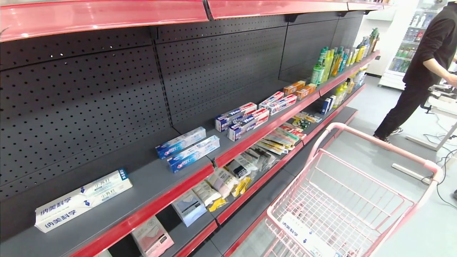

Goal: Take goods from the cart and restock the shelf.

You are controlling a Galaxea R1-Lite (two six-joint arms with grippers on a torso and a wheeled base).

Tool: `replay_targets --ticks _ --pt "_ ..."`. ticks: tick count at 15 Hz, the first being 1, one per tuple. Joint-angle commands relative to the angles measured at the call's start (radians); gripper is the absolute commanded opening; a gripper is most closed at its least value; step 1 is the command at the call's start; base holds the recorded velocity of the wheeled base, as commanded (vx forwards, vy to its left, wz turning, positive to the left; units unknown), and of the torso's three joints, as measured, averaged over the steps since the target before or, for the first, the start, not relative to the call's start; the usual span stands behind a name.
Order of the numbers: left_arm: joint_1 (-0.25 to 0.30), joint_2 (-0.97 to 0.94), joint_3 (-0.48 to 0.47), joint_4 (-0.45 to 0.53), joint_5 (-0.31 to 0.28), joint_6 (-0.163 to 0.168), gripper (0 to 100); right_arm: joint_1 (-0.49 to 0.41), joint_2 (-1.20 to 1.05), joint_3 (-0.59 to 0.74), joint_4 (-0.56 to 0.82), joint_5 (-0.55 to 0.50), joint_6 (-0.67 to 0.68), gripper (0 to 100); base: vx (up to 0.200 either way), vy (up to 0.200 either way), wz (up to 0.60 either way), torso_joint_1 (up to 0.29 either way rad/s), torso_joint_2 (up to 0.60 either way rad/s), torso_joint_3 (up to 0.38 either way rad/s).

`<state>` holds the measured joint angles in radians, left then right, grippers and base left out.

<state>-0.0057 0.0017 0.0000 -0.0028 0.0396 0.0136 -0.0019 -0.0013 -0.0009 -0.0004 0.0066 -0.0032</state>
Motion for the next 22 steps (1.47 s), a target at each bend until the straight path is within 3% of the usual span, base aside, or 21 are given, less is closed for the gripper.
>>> replay_targets --ticks 1,8,15,16,17,18,19,22 --pt "0.000 0.001 0.000 0.000 0.000 0.000 100 0.000 0.001 -0.001 -0.001 0.000 0.000 100 0.000 0.000 -0.60 0.002 -0.01 0.007" --pt "0.000 0.001 0.000 0.000 0.000 0.000 100 0.000 0.001 -0.001 -0.001 0.000 0.000 100 0.000 0.000 -0.60 0.002 0.00 0.002" --pt "0.000 0.001 0.000 0.000 0.000 -0.001 100 0.000 0.001 -0.010 -0.007 0.001 0.043 100 0.000 0.000 0.00 0.000 0.00 0.000" --pt "-0.002 0.001 0.000 0.000 0.000 -0.001 100 0.013 0.087 -0.134 0.002 0.027 0.074 100 0.000 0.000 0.00 0.000 0.00 0.000" --pt "0.000 0.001 0.000 0.000 0.000 0.000 100 0.023 0.408 -0.432 0.008 0.016 0.247 100 0.000 0.000 0.00 0.000 0.00 0.000" --pt "0.000 0.001 0.000 0.000 0.000 0.000 100 0.025 0.486 -0.515 0.013 0.016 0.285 100 0.000 0.000 0.00 0.000 0.00 0.000" --pt "0.000 0.001 0.000 0.000 0.000 0.000 100 0.007 0.713 -0.694 0.048 0.010 0.287 100 0.000 0.000 0.00 0.000 0.00 0.000" --pt "0.000 0.001 0.000 0.000 0.000 -0.003 100 -0.030 1.087 -0.838 0.096 -0.023 0.083 100 0.000 0.000 0.00 0.000 0.00 0.000"
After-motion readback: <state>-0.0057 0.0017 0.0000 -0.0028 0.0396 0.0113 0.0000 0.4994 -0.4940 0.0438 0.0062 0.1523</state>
